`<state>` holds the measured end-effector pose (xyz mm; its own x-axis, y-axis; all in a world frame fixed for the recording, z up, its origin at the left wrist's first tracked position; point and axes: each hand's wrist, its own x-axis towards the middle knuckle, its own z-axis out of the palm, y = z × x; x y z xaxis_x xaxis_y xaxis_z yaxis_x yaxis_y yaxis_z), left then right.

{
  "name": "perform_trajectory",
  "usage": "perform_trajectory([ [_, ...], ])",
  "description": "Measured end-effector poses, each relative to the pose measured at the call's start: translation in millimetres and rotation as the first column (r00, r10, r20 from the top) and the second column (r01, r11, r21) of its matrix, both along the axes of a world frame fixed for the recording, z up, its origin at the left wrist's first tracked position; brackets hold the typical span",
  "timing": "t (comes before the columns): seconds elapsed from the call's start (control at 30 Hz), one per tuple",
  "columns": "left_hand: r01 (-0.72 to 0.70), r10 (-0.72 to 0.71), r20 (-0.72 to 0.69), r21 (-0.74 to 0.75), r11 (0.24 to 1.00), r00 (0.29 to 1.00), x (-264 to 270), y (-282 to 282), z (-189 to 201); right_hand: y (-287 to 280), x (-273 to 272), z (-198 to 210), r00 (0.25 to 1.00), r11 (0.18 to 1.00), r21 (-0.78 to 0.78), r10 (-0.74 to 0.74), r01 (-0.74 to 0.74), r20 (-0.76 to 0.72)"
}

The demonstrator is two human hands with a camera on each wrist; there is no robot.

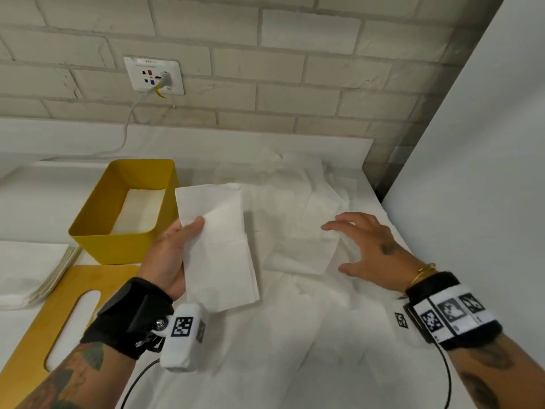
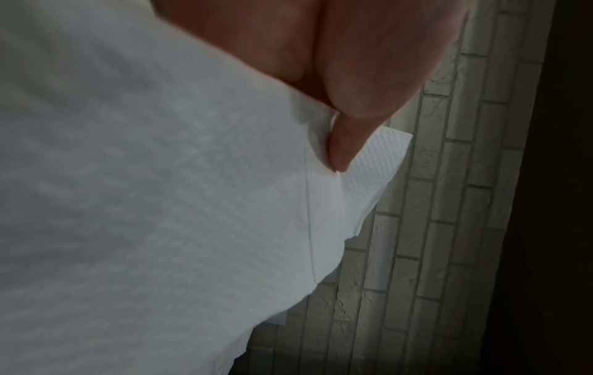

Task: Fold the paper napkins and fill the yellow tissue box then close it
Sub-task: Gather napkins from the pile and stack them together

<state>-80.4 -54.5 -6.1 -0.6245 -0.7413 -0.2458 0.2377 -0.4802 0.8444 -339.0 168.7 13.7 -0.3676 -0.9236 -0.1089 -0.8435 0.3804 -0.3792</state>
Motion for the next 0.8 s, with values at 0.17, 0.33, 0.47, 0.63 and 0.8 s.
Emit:
perform_trajectory([
  [0.17, 0.012, -0.013, 0.037, 0.013, 1.000, 0.999, -3, 5, -1, -17, 8, -21, 0.999, 0.970, -0.242, 0.030, -0.026, 0.015],
  [0.33, -0.003, 0.003, 0.064, 0.007, 1.000, 0.998, -2, 5, 0, -28, 27, 15, 0.805, 0.871, -0.440, 0.093, 0.219, 0.586],
  [0.47, 0.010, -0.012, 0.067, 0.025, 1.000, 0.998, -6, 11, 0, -36, 44, 29, 0.391, 0.763, -0.418, 0.235, 0.494, 0.890],
  [0.63, 0.086, -0.095, 0.059, 0.147, 0.985, 0.994, -18, 25, -4, -45, 61, 17, 0.157, 0.728, -0.299, 0.259, 0.617, 0.953],
  [0.8, 0.099, -0.114, 0.026, 0.333, 0.938, 0.993, -28, 38, -7, -53, 60, 9, 0.130, 0.652, -0.294, 0.288, 0.699, 0.949],
])
